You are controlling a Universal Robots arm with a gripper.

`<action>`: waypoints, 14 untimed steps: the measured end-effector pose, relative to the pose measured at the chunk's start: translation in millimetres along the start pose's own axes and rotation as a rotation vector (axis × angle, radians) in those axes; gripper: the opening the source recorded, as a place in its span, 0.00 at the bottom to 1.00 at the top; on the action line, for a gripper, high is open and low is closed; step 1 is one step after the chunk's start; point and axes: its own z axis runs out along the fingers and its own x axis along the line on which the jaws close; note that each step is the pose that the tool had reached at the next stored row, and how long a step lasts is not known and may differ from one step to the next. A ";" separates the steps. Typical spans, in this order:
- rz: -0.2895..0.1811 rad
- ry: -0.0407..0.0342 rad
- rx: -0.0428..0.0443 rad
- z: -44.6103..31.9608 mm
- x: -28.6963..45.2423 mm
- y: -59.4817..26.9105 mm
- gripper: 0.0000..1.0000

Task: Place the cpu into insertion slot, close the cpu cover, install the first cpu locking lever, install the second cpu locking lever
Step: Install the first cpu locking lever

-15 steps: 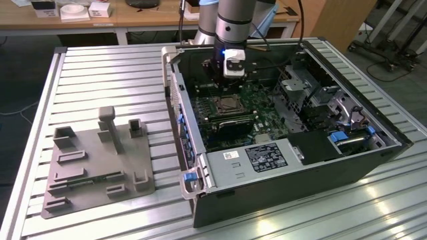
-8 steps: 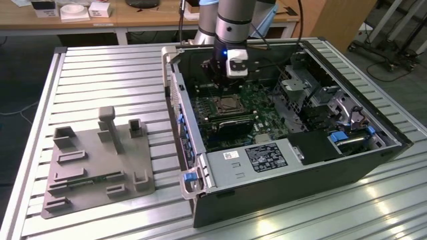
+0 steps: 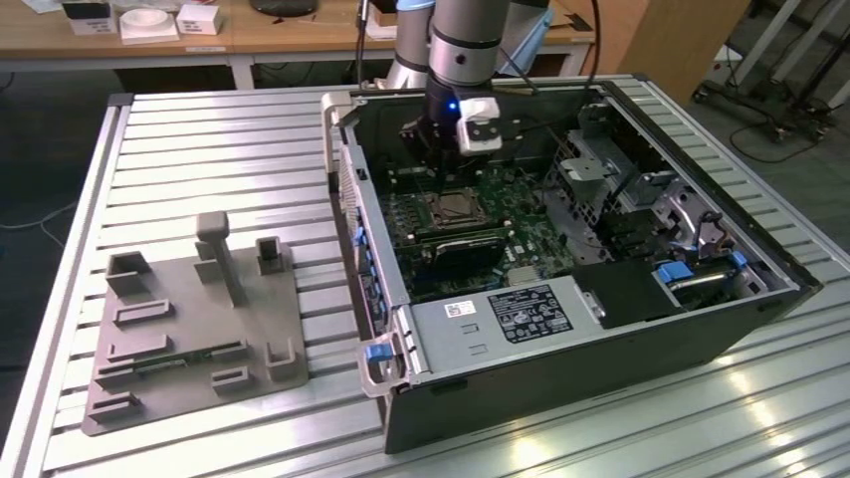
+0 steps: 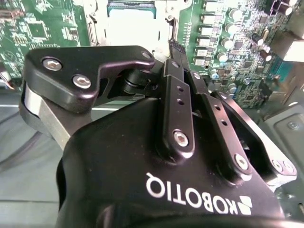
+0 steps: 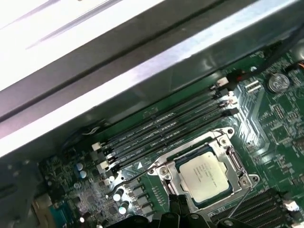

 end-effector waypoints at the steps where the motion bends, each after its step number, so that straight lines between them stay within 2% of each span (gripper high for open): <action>1: -0.010 0.0000 -0.0001 0.0 0.0 0.0 0.10; 4: -0.033 -0.0004 -0.0005 0.1 0.0 0.0 0.10; 14: -0.047 -0.0027 -0.0019 -3.4 0.0 0.0 0.10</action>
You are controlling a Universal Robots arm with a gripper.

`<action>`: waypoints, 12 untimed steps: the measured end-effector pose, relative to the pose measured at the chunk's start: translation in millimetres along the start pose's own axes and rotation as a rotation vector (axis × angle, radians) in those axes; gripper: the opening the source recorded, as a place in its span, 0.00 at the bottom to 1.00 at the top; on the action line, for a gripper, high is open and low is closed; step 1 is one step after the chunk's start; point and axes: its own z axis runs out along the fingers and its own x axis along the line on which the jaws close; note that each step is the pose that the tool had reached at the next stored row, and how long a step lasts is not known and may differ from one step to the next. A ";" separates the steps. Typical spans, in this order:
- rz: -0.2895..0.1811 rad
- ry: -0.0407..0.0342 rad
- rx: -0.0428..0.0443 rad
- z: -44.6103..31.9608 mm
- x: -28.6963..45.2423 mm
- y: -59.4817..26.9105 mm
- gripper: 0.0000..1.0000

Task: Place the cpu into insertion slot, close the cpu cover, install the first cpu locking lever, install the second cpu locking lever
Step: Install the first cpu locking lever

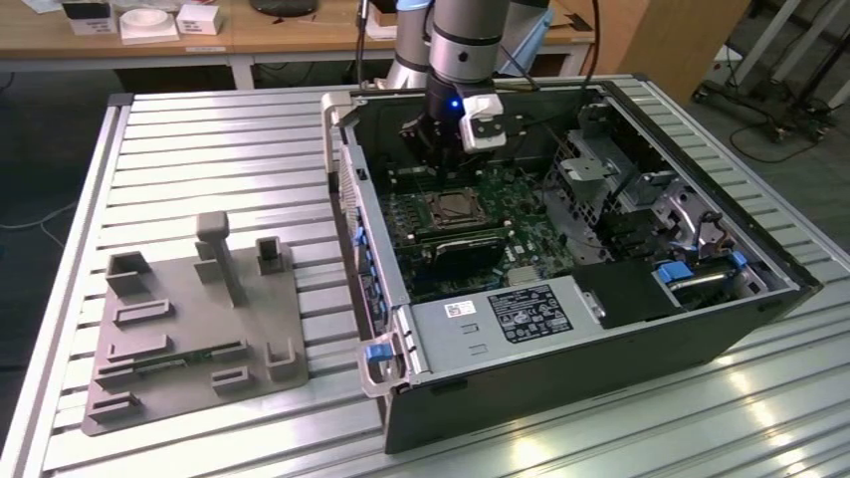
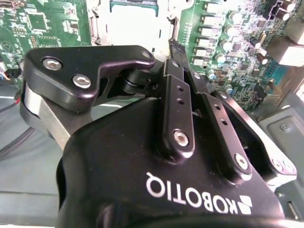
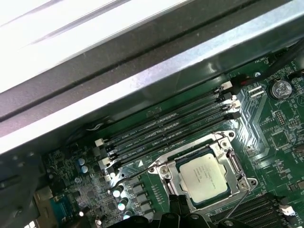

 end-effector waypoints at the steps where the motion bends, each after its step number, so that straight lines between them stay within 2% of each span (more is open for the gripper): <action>1: -0.002 0.0000 0.0001 0.0 0.0 0.0 0.10; 4: -0.011 0.0001 0.0002 -0.1 0.6 -0.3 0.10; 10: -0.068 0.0003 -0.0005 0.4 2.3 -1.1 0.10; 12: -0.079 0.0004 -0.0004 0.4 5.2 -2.5 0.10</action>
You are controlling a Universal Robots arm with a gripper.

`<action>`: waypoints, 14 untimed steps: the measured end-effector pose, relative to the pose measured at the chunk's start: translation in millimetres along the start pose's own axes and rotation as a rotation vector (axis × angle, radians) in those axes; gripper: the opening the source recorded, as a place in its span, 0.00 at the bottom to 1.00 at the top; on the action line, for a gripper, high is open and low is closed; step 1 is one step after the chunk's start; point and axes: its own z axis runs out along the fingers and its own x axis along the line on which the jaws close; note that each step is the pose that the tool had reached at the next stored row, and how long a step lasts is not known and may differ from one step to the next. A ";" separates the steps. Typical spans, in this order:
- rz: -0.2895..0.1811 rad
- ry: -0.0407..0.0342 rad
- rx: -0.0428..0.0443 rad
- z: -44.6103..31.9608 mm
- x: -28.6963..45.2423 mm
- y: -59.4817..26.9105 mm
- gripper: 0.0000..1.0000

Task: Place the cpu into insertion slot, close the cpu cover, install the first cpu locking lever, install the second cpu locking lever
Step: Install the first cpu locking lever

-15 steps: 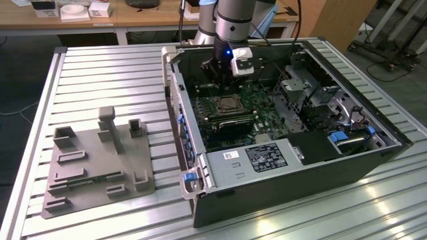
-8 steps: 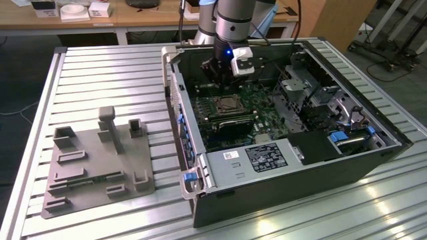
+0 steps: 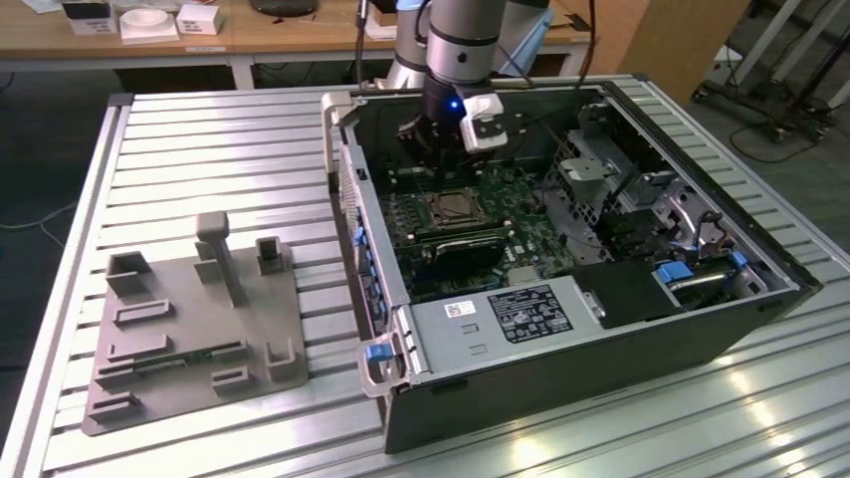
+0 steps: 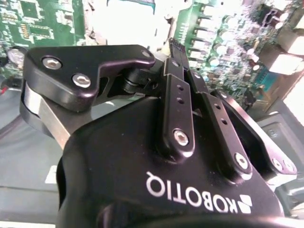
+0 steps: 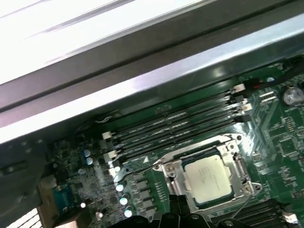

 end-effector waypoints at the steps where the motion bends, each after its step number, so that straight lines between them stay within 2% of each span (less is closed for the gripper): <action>1: -0.002 -0.0001 -0.0002 0.0 2.2 -0.8 0.10; 5: -0.008 0.0002 -0.0007 0.0 12.7 -4.6 0.10; 8: -0.025 0.0005 -0.0018 0.0 14.5 -5.2 0.10; 10: -0.047 0.0029 -0.0084 0.0 14.5 -5.2 0.10; 14: -0.074 0.0097 -0.0289 0.0 14.5 -5.2 0.10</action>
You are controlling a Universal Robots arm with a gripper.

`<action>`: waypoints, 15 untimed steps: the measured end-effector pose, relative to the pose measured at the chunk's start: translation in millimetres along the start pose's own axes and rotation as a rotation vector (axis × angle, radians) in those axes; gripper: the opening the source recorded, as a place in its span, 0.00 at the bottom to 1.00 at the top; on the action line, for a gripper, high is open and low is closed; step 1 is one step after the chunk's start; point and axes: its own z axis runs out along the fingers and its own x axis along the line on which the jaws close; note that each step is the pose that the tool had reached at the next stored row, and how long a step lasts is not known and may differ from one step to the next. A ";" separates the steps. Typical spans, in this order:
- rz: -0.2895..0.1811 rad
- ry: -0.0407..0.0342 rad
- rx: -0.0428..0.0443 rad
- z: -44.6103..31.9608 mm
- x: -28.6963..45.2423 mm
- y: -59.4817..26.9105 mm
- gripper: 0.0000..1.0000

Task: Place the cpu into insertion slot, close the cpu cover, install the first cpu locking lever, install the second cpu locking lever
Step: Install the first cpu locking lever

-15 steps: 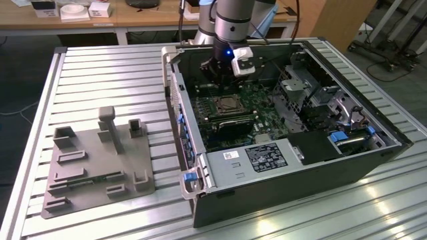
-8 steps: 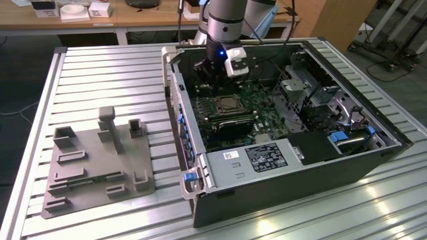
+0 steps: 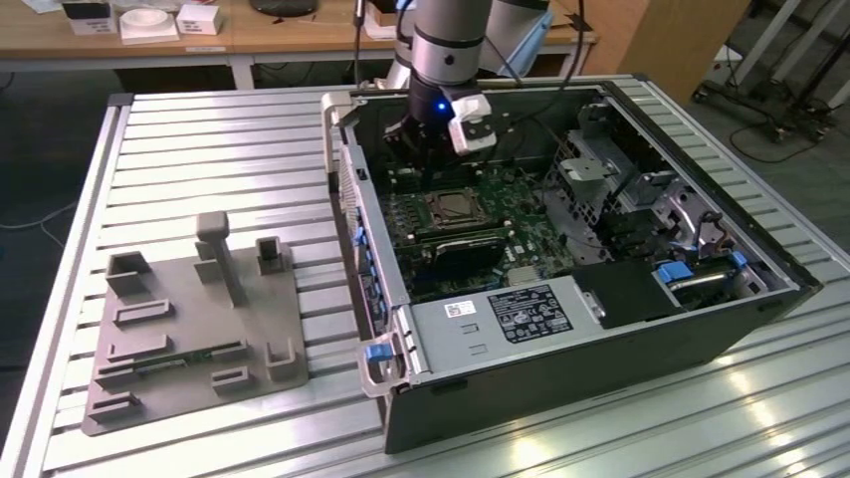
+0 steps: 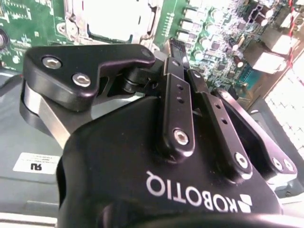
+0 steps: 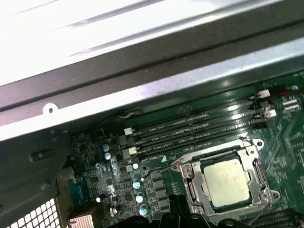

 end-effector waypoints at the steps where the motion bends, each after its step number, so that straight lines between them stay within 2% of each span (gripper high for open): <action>1: -0.004 0.0018 -0.0059 -0.1 0.0 0.0 0.10; 3: -0.008 0.0032 -0.0122 -1.2 0.4 0.0 0.10; 6: -0.015 0.0019 -0.0152 -3.0 1.7 -0.4 0.10; 15: -0.079 0.0026 -0.0162 -3.9 4.9 -1.3 0.10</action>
